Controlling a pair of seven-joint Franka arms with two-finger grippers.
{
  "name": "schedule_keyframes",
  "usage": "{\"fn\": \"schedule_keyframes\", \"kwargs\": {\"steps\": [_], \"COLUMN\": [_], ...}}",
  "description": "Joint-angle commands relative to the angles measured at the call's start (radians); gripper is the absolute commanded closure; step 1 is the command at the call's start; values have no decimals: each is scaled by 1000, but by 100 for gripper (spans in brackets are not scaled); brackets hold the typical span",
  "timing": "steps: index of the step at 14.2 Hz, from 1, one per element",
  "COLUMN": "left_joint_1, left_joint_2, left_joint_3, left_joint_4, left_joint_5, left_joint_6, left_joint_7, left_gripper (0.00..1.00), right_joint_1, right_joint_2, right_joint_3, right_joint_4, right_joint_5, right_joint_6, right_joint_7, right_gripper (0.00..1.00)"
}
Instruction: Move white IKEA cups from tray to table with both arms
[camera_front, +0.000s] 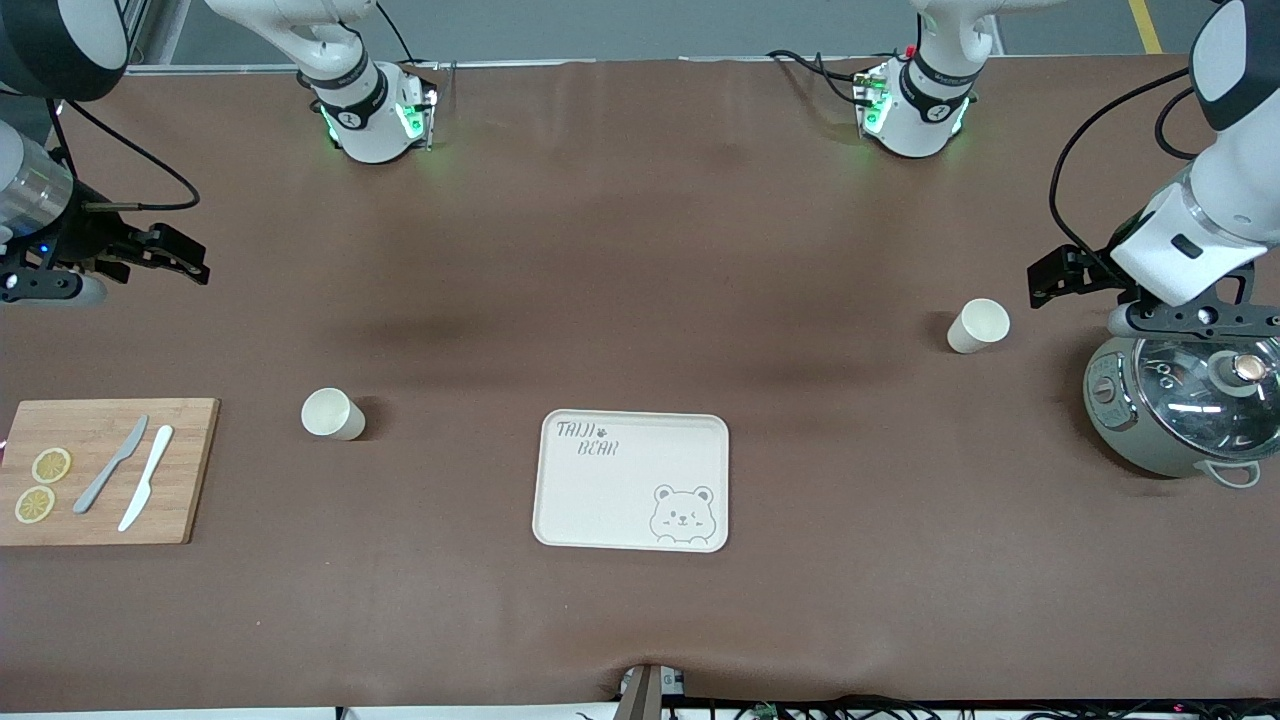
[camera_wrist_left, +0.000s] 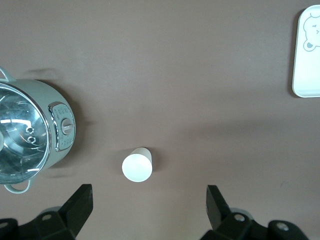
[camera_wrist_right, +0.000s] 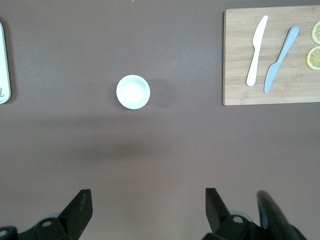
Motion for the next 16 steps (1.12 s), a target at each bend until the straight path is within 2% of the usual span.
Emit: {"fn": "schedule_keyframes", "kwargs": {"steps": [1,4,16], "left_joint_1": [6,6,7], "left_joint_2": [-16,-14,-11], "left_joint_3": [-3,-3,-3], "left_joint_4": [-16,-17,-17], "left_joint_5": [-20,-20,-20], "left_joint_6": [3,4,4], "left_joint_7": [8,8,9], "left_gripper": [0,0,0], "right_joint_1": [-16,-10,-5], "right_joint_2": [-10,-2,3], "right_joint_3": [11,15,17], "right_joint_4": [25,65,65], "right_joint_5": [-8,-8,-6], "right_joint_6": [-24,-42,-35], "right_joint_7": [-12,-5,-2], "right_gripper": [0,0,0]}}
